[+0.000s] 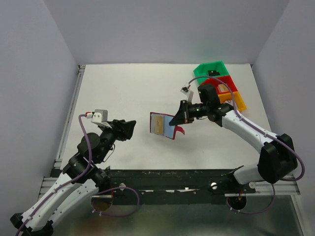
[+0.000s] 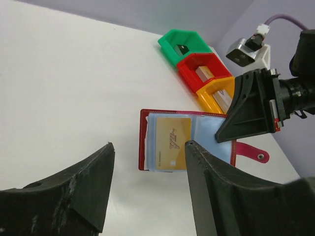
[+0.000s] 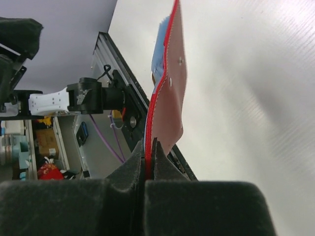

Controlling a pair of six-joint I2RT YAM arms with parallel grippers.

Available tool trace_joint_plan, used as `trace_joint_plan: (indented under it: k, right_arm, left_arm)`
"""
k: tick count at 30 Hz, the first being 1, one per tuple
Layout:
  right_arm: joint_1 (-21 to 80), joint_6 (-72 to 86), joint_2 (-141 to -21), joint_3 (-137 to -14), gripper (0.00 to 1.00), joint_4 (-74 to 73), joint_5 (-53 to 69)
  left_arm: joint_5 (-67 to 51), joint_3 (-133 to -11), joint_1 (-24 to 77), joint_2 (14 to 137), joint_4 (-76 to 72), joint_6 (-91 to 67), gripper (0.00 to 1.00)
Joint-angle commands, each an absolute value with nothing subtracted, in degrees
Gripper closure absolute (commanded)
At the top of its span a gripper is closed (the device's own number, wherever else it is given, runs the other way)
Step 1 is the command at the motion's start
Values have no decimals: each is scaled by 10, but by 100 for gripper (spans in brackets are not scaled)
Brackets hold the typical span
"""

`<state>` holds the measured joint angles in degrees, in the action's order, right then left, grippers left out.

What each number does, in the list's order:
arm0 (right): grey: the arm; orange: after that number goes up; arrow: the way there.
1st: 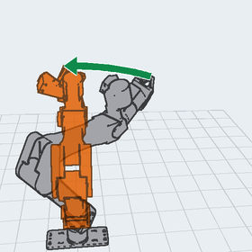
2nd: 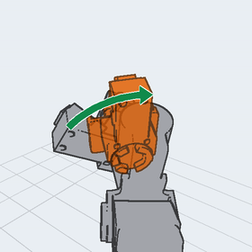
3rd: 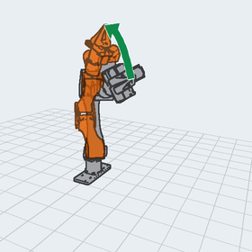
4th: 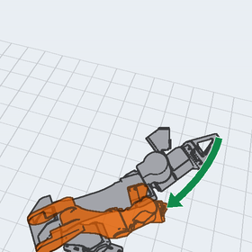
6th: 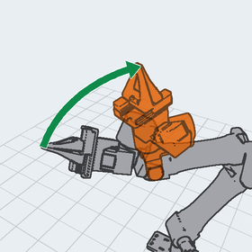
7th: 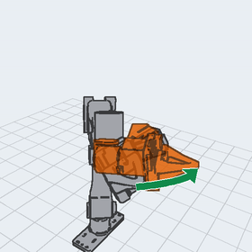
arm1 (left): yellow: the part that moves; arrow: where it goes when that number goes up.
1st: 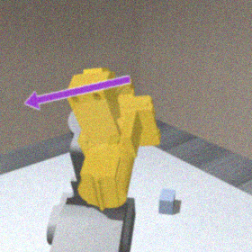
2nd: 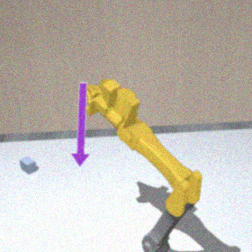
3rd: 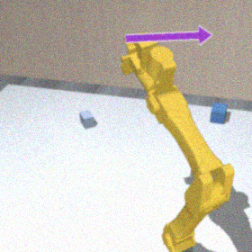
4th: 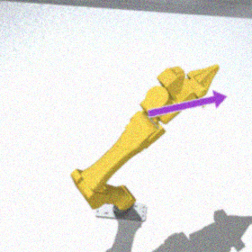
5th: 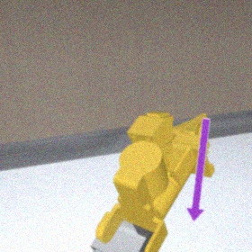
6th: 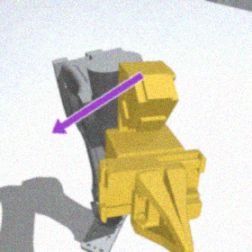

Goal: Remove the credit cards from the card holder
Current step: Place the card holder at the center of the board.

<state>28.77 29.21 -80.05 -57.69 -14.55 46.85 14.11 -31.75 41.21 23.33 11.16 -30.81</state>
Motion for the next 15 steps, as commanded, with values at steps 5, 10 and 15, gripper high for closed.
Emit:
trace_joint_plan:
  k: [5,10,15]
  right_arm:
    - [288,279,-895,-624,100,-143,480]
    - [298,272,-959,-642,100,-147,496]
    - [298,261,-1003,-645,100,-154,498]
  left_arm:
    - [189,-287,410,194,131,-335,31]
    - [153,-267,410,198,109,-356,31]
    - [137,-254,410,200,97,-364,31]
